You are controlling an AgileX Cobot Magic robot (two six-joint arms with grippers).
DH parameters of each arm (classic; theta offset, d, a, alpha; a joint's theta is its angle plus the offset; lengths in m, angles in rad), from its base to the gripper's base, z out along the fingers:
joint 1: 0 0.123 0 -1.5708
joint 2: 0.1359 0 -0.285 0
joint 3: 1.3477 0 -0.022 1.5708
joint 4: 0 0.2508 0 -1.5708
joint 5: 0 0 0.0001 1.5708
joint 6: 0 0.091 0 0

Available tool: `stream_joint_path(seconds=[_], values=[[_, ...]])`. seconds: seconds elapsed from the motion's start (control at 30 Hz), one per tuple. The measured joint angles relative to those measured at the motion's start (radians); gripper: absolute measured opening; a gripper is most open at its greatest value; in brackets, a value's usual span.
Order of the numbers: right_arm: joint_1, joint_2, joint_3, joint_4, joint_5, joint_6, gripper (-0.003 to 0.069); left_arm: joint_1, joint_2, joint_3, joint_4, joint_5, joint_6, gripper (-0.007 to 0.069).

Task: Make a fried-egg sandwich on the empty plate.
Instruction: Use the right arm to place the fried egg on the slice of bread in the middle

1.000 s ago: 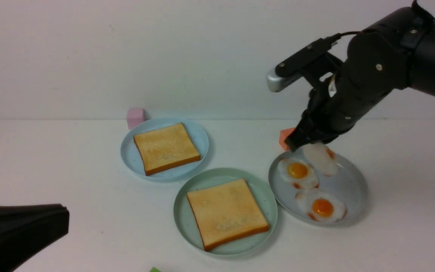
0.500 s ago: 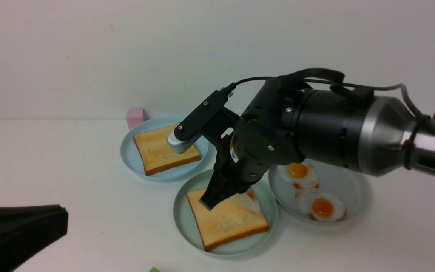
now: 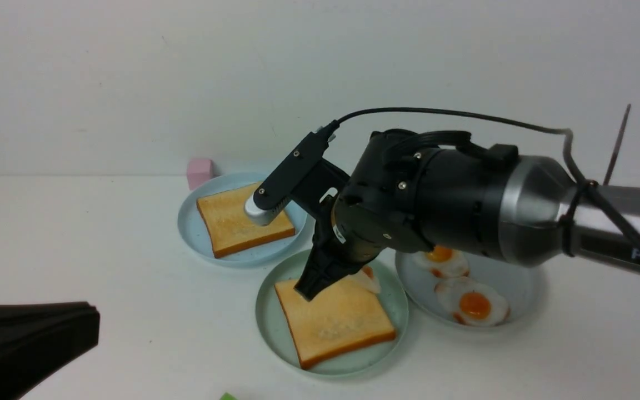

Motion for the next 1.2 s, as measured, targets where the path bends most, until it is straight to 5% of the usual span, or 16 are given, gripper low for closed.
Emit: stream_joint_path(seconds=[0.57, 0.73, 0.97, 1.2], values=[[0.0, 0.052, 0.0, 0.035, -0.018, 0.008, 0.0087, 0.0, 0.0, 0.0, -0.002, 0.0, -0.002, -0.0011], [0.0, 0.052, 0.0, 0.031, -0.028, 0.009, 0.0178, 0.0, 0.0, 0.0, -0.002, 0.0, -0.002, -0.0009], [0.0, 0.052, 0.0, 0.046, -0.032, 0.078, 0.0398, 0.0, 0.0, 0.0, -0.005, 0.0, -0.002, -0.0003], [0.0, 0.018, 0.0, 0.176, -0.009, 0.107, 0.0563, 0.0, 0.0, 0.0, -0.01, 0.001, -0.002, -0.0003]])
